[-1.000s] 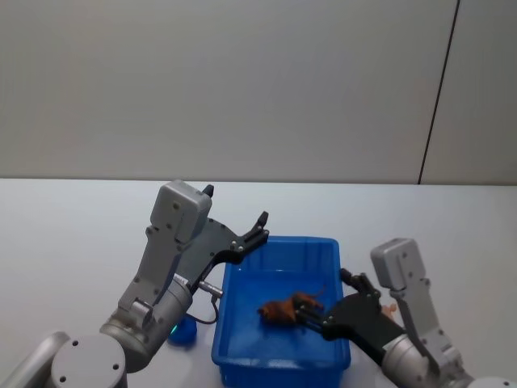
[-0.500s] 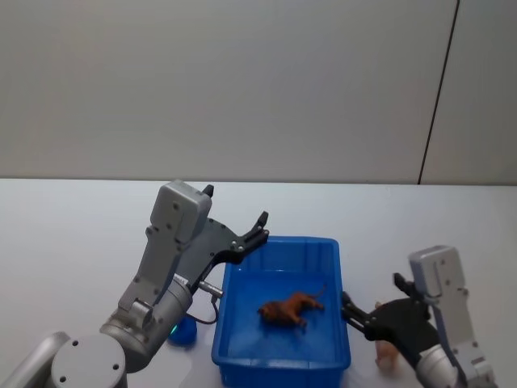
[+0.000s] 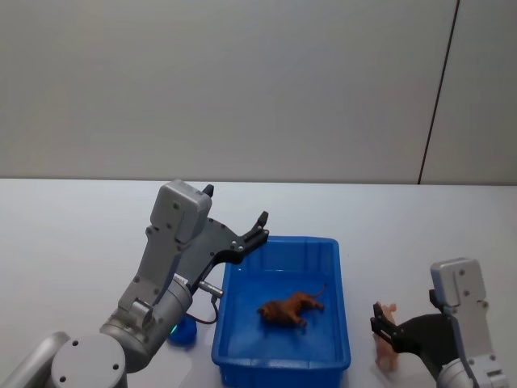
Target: Pick up the two dolls from the table and place them into the box.
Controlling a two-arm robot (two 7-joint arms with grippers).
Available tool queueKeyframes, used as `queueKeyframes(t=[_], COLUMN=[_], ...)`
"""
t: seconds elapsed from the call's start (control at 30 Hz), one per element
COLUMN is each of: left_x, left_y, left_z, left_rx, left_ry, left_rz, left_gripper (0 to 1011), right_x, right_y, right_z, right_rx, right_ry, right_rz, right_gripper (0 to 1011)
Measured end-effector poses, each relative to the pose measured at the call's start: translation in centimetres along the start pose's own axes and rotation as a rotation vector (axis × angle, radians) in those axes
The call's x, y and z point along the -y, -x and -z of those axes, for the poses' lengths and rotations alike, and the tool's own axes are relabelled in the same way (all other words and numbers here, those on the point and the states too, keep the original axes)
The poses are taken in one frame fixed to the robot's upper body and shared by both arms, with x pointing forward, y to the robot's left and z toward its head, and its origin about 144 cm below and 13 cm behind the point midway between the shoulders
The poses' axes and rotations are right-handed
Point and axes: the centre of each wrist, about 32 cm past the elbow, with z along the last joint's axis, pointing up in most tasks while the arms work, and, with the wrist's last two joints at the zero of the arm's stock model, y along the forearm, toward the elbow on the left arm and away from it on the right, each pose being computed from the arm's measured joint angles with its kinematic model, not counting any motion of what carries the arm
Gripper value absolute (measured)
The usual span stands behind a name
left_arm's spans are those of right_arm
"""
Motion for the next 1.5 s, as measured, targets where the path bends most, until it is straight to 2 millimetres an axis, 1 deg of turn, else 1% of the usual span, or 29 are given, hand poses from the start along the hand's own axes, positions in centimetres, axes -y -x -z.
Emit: queueKeyframes(t=[0.33,0.93,1.03,1.07,1.13,1.17,1.23,1.37,1.4,1.47,1.5], left_x=[0.0,0.0,0.0,0.0,0.0,0.0,0.0,0.0,0.0,0.0,0.0], left_y=[0.0,0.0,0.0,0.0,0.0,0.0,0.0,0.0,0.0,0.0,0.0], left_z=[0.0,0.0,0.0,0.0,0.0,0.0,0.0,0.0,0.0,0.0,0.0], left_rx=[0.000,0.000,0.000,0.000,0.000,0.000,0.000,0.000,0.000,0.000,0.000], left_ry=[0.000,0.000,0.000,0.000,0.000,0.000,0.000,0.000,0.000,0.000,0.000], left_rz=[0.000,0.000,0.000,0.000,0.000,0.000,0.000,0.000,0.000,0.000,0.000], left_gripper=[1001,1001,1001,1001,1001,1002,1001,1001,1001,1001,1001], right_x=[-0.1,-1.1,-1.3,-1.3,-1.4,-1.5,-1.6,-1.7,-1.8,-1.8,-1.9], right_y=[0.3,1.4,1.6,1.6,1.8,1.8,1.9,2.1,2.1,2.1,2.1], right_z=[0.6,1.7,1.8,1.8,1.8,1.9,1.9,1.9,1.9,1.9,1.9], right_rx=[-0.013,-0.035,-0.038,-0.039,-0.042,-0.045,-0.048,-0.055,-0.057,-0.059,-0.061], right_ry=[0.041,0.094,0.102,0.105,0.113,0.119,0.125,0.139,0.144,0.148,0.151], right_rz=[-0.001,-0.024,-0.025,-0.025,-0.026,-0.026,-0.026,-0.022,-0.021,-0.019,-0.016], right_gripper=[1001,1001,952,910,879,831,794,684,624,589,534])
